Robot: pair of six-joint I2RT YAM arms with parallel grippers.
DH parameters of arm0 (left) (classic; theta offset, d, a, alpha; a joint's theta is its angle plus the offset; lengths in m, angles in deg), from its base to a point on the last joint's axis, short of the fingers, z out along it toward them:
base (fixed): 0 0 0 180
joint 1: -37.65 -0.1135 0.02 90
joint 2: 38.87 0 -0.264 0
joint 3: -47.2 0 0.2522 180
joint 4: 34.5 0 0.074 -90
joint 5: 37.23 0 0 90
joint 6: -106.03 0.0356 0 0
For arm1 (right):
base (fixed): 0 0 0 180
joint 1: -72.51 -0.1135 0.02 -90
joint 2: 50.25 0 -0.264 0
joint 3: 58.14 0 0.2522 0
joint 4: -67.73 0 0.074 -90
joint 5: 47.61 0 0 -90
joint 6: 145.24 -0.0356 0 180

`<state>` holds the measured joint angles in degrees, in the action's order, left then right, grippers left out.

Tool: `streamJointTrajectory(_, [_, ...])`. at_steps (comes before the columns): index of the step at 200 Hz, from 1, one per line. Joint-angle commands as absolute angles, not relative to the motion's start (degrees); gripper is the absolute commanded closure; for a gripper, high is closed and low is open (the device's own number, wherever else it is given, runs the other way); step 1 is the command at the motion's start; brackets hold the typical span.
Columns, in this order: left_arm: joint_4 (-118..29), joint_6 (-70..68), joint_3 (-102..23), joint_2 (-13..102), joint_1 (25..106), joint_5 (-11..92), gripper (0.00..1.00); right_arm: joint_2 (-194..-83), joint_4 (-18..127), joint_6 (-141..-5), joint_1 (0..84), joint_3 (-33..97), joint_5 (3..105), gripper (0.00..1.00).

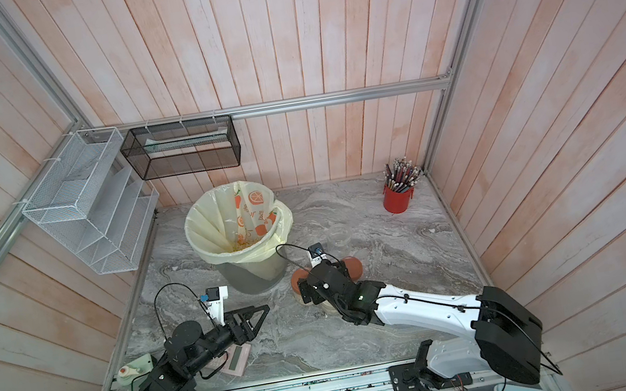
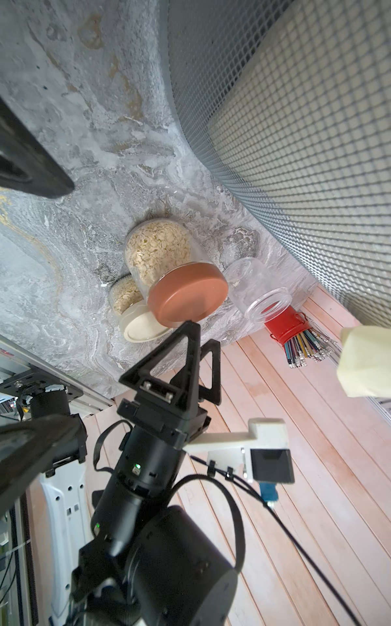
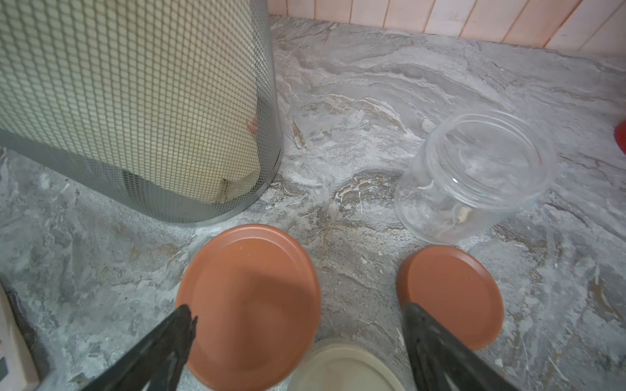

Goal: Empty expired oatmeal from jars
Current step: Place the jar at the center of the board, then pick up the jar from the center of the board.

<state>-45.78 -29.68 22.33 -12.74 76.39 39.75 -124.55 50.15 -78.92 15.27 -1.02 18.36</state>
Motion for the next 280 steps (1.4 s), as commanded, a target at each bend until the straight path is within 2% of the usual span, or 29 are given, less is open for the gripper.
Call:
streamJointTrajectory(1, [-47.23, -28.96, 23.34, -15.31, 76.27, 40.51, 0.00, -127.20, 46.92, -73.46, 15.03, 1.96, 22.92, 0.02])
streamJointTrajectory(80, [-49.82, -27.44, 22.36, -17.79, 76.32, 41.97, 0.00, -131.20, 47.89, -70.91, 14.84, 2.72, 28.91, 0.02])
streamJointTrajectory(147, [-48.07, -26.89, 22.43, -16.64, 76.32, 41.60, 0.00, -138.48, 48.65, -70.59, 14.97, 5.18, 27.37, 0.02])
streamJointTrajectory(212, [-48.44, -26.29, 22.87, -16.99, 76.32, 41.52, 0.00, -141.03, 50.39, -70.66, 16.19, 6.25, 26.97, 0.02])
streamJointTrajectory(280, [-49.45, -25.89, 22.63, -17.48, 76.32, 41.16, 0.00, -143.54, 52.62, -70.47, 17.22, 7.29, 29.14, 0.08])
